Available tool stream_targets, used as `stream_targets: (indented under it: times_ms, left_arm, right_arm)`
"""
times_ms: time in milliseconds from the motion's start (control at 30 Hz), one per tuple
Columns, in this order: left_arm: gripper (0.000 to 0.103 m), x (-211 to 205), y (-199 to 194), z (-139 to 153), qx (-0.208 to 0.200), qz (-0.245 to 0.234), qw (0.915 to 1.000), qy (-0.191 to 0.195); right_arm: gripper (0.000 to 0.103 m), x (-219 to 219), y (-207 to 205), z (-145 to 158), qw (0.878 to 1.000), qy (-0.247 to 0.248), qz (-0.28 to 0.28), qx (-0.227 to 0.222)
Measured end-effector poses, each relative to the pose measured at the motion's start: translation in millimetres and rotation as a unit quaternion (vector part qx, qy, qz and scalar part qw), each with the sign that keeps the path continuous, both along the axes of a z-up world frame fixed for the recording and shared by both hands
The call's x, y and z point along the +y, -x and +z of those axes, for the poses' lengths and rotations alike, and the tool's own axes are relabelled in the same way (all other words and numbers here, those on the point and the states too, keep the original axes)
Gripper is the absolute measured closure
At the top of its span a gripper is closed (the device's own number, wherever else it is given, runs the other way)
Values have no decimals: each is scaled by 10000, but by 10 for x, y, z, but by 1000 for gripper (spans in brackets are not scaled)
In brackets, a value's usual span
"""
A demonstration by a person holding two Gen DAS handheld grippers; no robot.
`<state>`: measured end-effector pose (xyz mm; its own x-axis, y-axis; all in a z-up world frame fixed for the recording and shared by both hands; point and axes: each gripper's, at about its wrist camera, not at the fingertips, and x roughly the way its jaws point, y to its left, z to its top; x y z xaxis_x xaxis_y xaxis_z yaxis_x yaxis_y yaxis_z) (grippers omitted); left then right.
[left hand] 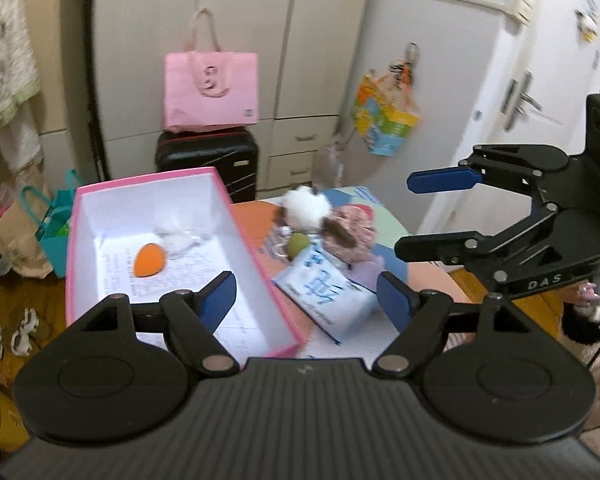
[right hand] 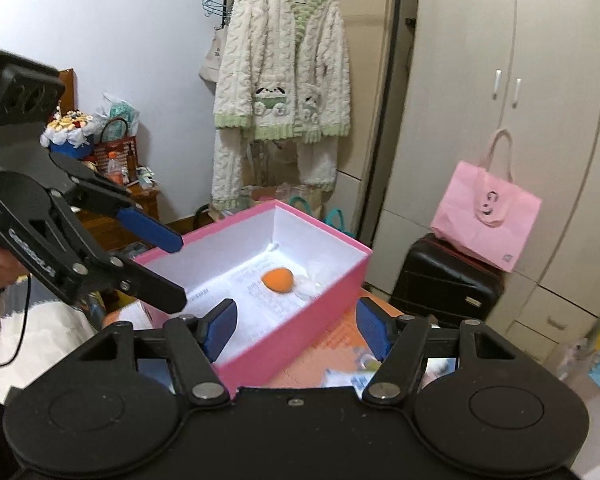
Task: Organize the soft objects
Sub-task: 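Move the left gripper to the blue-and-white wet-wipes pack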
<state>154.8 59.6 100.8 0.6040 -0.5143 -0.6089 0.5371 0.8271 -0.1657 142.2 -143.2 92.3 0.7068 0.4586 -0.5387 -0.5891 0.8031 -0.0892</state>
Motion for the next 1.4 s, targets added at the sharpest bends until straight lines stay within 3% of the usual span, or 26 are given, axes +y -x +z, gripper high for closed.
stream_targets:
  times_ms: [367,600,967,1233,1400]
  left_arm:
    - [25,-643,342,-161,166,-789,9964,-258]
    - [23,-913,301,-390,568,-901,9942,-165]
    - [23,-1030,110,-741,661,-290,9974,-87]
    - [23,-1118,-210,-1075,1200,242,9902,666]
    - [24,-1185,-289,-1284,1004,657,9902,712]
  right_arm:
    - [31,-359,539,-280,9995,213,-238,-10]
    - [30,-449,640,-559,9989,415,-205,70]
    - [29,-578,525,-1018,9982,525,-7,296]
    - [28,-448,312,-1317,9981,587,138,149]
    - [27,-380,139,-1499,9983,574,108,-15]
